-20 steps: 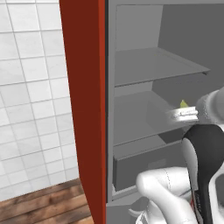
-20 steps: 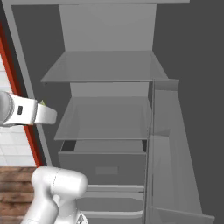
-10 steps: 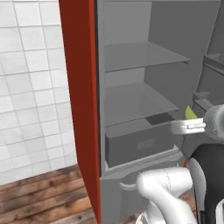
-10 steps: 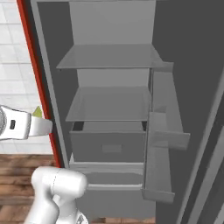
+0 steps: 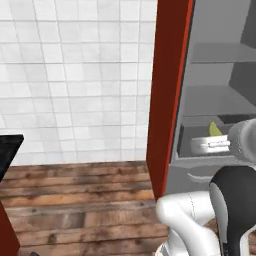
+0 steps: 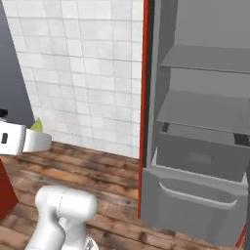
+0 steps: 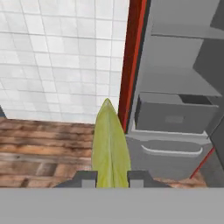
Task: There is a bowl on the dining counter. Grab a lemon wedge from the fridge and place it in the bowl. Then get the liquor bottle and glass cup from the cabinet and place them next to the bowl.
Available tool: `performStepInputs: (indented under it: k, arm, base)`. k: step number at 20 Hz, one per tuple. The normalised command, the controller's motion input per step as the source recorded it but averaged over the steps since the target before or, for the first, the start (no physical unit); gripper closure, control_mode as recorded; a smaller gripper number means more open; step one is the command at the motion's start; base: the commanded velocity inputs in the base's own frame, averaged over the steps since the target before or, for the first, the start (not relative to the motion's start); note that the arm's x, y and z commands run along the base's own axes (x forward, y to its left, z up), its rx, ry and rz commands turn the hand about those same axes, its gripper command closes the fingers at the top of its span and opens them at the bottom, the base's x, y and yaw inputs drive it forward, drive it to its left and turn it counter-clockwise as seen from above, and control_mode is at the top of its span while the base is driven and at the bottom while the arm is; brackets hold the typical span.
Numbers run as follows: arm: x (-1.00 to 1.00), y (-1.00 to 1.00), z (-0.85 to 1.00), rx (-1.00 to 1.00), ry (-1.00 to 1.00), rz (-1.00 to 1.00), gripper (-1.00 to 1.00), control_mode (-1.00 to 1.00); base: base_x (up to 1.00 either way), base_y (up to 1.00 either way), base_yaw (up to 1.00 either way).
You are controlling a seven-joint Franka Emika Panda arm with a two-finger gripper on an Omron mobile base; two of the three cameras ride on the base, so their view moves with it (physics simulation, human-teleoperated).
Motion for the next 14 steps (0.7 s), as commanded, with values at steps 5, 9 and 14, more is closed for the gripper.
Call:
performStepInputs:
  k: [5, 9, 14]
  arm:
    - [0.0, 0.0, 0.0, 0.0, 0.0, 0.0, 1.0, 1.0]
    - [0.0, 0.0, 0.0, 0.0, 0.0, 0.0, 1.0, 1.0]
    - [0.0, 0.0, 0.0, 0.0, 0.0, 0.0, 1.0, 1.0]
  base:
    - [-0.25, 0.65, 0.87]
    - [-0.11, 0.62, 0.9]
    - [-0.05, 0.58, 0.87]
